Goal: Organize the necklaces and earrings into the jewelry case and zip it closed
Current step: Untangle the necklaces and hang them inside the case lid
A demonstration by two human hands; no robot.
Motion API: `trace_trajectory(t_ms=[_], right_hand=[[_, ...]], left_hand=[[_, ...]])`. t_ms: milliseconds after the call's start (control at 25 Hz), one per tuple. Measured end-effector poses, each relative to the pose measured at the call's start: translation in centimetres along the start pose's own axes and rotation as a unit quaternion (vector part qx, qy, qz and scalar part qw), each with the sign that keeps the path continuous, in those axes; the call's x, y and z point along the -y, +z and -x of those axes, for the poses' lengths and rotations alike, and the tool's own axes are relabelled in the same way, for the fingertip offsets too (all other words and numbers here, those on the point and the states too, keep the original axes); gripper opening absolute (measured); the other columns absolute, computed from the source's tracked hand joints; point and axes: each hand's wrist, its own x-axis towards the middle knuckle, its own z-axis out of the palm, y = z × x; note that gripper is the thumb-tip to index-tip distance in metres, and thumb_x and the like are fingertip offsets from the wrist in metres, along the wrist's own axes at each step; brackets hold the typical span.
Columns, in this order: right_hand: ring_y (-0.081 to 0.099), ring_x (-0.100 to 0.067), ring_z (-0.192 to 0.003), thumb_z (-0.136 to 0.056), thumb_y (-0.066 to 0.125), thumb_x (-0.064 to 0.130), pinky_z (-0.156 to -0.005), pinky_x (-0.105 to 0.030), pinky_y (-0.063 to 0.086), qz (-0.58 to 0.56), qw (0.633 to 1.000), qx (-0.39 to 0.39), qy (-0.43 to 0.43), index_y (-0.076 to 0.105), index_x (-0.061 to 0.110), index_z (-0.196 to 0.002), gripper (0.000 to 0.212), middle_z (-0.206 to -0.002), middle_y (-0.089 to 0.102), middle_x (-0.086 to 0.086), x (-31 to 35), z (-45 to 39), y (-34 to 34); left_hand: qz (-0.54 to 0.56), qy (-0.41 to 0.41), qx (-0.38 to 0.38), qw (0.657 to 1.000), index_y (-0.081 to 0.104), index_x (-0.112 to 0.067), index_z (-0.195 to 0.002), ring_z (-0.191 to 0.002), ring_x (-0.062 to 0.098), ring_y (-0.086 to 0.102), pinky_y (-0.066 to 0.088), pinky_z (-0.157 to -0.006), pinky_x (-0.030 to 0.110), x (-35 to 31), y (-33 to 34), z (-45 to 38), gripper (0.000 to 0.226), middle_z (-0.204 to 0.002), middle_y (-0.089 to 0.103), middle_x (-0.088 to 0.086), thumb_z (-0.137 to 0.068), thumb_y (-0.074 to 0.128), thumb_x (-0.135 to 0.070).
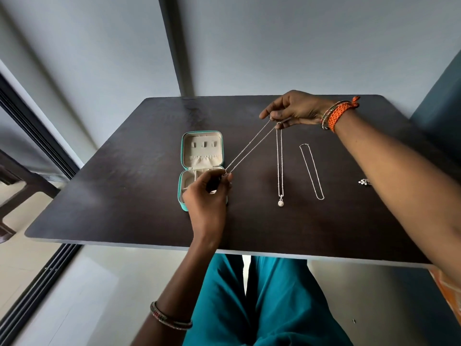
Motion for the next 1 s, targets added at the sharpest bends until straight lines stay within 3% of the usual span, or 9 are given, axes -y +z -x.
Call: trace_trajectory(t_ms=[120,200,360,560,640,720,800,920,1000], right_hand=[[0.059,-0.002,-0.072,-0.09,0.06,0.006,-0.071,-0.022,0.053,0.079,0.995,-0.062,-0.017,0.067,0.007,-0.109,0.02,-0.08,0.062,0.002,0.2,-0.1,-0.4],[0.06,0.003,-0.066,-0.087,0.064,0.005,-0.061,-0.014,0.048,0.123,0.984,-0.125,-0.039,0.067,0.005,-0.105,0.019,-0.077,0.063,0.001,0.1,-0.5,0.2],[0.058,0.007,-0.054,-0.079,0.07,0.0,-0.061,-0.008,0.045,0.18,0.959,-0.213,-0.053,0.067,0.002,-0.096,0.017,-0.067,0.06,0.004,-1.6,-2.2,2.1],[0.058,-0.006,-0.066,-0.074,0.076,0.008,-0.072,-0.023,0.046,0.211,0.937,-0.276,-0.017,0.069,0.016,-0.083,0.014,-0.063,0.058,0.013,-4.6,-4.2,3.5],[0.06,-0.008,-0.07,-0.072,0.077,0.011,-0.074,-0.024,0.049,0.214,0.935,-0.282,-0.008,0.068,0.019,-0.08,0.014,-0.063,0.059,0.014,-5.2,-4.7,3.9],[0.062,-0.009,-0.073,-0.073,0.077,0.013,-0.077,-0.025,0.049,0.222,0.936,-0.274,-0.004,0.068,0.018,-0.082,0.013,-0.065,0.061,0.012,-5.5,-5.1,4.2],[0.063,-0.01,-0.076,-0.074,0.076,0.014,-0.081,-0.027,0.049,0.234,0.934,-0.271,0.0,0.069,0.018,-0.084,0.013,-0.07,0.064,0.009,-5.6,-5.6,4.5],[0.063,-0.012,-0.078,-0.075,0.076,0.014,-0.088,-0.033,0.05,0.245,0.929,-0.277,-0.004,0.069,0.018,-0.084,0.012,-0.073,0.066,0.007,-5.8,-6.3,5.0],[0.062,-0.011,-0.077,-0.076,0.075,0.014,-0.087,-0.031,0.049,0.25,0.927,-0.279,-0.004,0.07,0.017,-0.085,0.011,-0.075,0.067,0.005,-6.0,-6.7,5.1]], left_hand=[[-0.017,-0.019,0.023,0.999,0.072,-0.015,-0.084,-0.055,0.009,0.06,0.055,-0.058,0.036,-0.2,-0.1,0.3,0.004,-0.065,0.067,-0.001,-0.085,0.069,-0.016],[-0.143,0.06,0.052,0.987,0.073,-0.012,-0.084,-0.06,0.015,0.062,0.051,-0.059,0.035,0.0,0.4,0.6,0.012,-0.068,0.069,0.002,-0.088,0.064,-0.019],[-0.394,0.159,0.158,0.891,0.061,-0.001,-0.079,-0.076,0.037,0.059,0.034,-0.057,0.037,-1.0,2.3,1.5,0.015,-0.084,0.062,0.016,-0.09,0.053,-0.009],[-0.54,0.203,0.25,0.777,0.057,0.001,-0.102,-0.104,0.035,0.053,0.032,-0.064,0.035,-2.3,3.9,0.8,0.021,-0.107,0.058,0.017,-0.086,0.046,0.008],[-0.578,0.245,0.237,0.741,0.066,-0.002,-0.086,-0.085,0.029,0.062,0.037,-0.053,0.031,-1.8,4.3,0.5,0.025,-0.087,0.063,0.013,-0.071,0.053,0.014],[-0.62,0.244,0.258,0.699,0.066,-0.013,-0.052,-0.054,0.019,0.059,0.032,-0.037,0.02,-1.7,4.8,0.7,0.016,-0.056,0.058,0.003,-0.049,0.057,0.001],[-0.636,0.254,0.255,0.683,0.063,-0.015,-0.043,-0.05,0.015,0.056,0.028,-0.038,0.017,-0.8,5.7,0.7,0.019,-0.051,0.055,-0.001,-0.051,0.051,-0.004],[-0.656,0.252,0.266,0.66,0.073,-0.014,-0.082,-0.082,0.02,0.06,0.033,-0.053,0.022,-0.7,6.7,1.2,0.033,-0.087,0.064,0.006,-0.077,0.044,0.002],[-0.669,0.25,0.263,0.649,0.065,-0.006,-0.105,-0.099,0.027,0.053,0.039,-0.062,0.025,0.0,7.8,1.1,0.032,-0.108,0.057,0.014,-0.089,0.039,0.005]])
